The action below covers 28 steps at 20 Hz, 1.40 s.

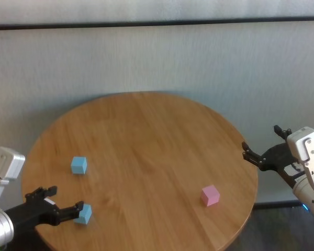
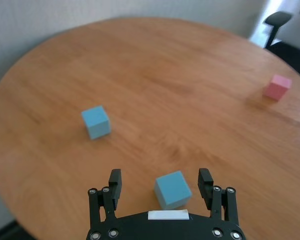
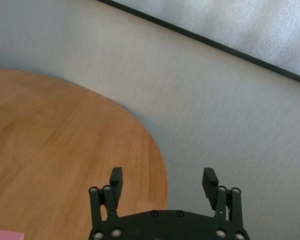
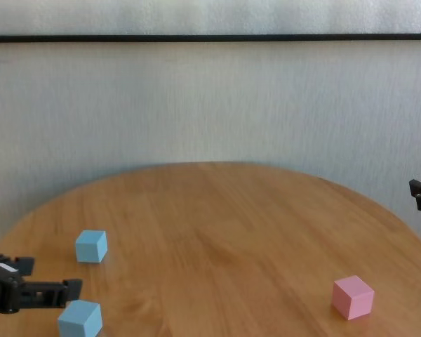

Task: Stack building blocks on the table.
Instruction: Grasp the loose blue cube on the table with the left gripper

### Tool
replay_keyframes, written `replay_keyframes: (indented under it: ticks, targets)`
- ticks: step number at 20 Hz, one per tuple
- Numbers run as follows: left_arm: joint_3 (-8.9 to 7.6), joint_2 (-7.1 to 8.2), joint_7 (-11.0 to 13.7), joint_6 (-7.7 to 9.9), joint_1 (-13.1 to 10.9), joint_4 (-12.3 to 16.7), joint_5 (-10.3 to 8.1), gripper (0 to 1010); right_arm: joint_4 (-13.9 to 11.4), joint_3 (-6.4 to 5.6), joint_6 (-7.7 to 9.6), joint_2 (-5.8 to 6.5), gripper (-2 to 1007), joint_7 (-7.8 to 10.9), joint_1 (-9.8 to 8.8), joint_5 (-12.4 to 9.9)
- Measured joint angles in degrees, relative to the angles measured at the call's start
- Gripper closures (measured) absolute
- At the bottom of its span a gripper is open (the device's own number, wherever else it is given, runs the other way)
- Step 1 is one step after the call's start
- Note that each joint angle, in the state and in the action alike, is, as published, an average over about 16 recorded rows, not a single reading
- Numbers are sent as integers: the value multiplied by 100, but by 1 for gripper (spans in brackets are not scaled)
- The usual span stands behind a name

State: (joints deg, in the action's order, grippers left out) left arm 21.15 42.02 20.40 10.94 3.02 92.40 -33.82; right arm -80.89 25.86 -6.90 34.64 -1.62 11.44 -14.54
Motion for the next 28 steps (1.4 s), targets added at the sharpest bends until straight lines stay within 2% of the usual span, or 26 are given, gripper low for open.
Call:
replay_keyframes:
  ticks: [6, 9, 21, 28]
  targets:
    - [-91, -44, -228, 585, -90, 335, -47, 10, 0, 0, 0, 0, 1, 0, 0, 0]
    - [-135, -85, -359, 800, -134, 486, -36, 10, 0, 0, 0, 0, 1, 0, 0, 0]
    - [-195, -315, -730, 1538, -255, 866, 61, 10, 0, 0, 0, 0, 0, 0, 0, 0]
    - [-148, -409, -691, 1790, -226, 888, 170, 10, 0, 0, 0, 0, 0, 0, 0, 0]
